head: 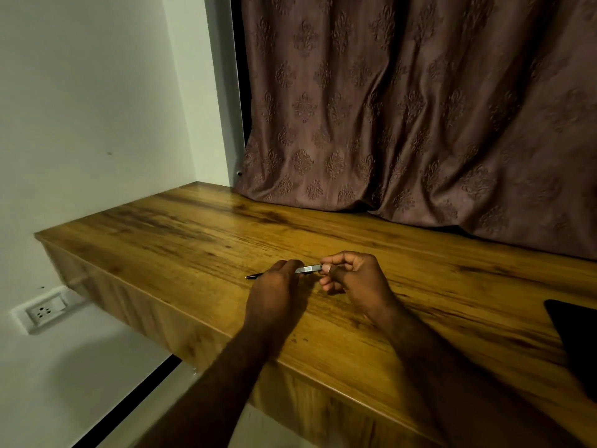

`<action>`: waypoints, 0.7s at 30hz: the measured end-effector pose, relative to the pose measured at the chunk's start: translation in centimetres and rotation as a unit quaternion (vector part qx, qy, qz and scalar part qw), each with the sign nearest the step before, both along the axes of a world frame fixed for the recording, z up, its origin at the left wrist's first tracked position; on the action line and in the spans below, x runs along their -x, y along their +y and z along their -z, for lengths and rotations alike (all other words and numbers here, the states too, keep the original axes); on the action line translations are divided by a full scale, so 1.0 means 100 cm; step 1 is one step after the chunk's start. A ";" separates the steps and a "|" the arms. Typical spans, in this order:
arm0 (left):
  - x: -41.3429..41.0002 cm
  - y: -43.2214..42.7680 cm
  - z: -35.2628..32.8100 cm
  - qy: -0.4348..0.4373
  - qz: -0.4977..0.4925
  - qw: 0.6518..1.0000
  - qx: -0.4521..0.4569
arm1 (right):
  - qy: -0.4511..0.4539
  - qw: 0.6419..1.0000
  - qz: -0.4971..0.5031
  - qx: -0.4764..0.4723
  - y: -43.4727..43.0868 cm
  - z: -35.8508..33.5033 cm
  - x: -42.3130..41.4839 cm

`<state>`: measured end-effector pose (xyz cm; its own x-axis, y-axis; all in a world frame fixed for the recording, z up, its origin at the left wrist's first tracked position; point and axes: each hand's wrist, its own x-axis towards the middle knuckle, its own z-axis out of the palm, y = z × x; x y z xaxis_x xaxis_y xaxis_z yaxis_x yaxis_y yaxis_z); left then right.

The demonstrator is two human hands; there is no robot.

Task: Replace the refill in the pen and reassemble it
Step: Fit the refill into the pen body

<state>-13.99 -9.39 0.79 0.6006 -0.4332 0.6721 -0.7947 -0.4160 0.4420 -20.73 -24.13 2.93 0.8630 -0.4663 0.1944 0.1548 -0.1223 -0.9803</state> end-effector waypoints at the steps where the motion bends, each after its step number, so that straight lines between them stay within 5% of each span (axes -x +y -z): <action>1: 0.000 0.000 0.000 -0.001 -0.002 1.000 -0.003 | 0.001 1.000 -0.001 0.004 0.000 0.000 0.000; 21: -0.010 -0.005 0.003 -0.013 0.039 0.997 -0.067 | 0.060 0.993 -0.077 0.068 -0.014 -0.001 0.005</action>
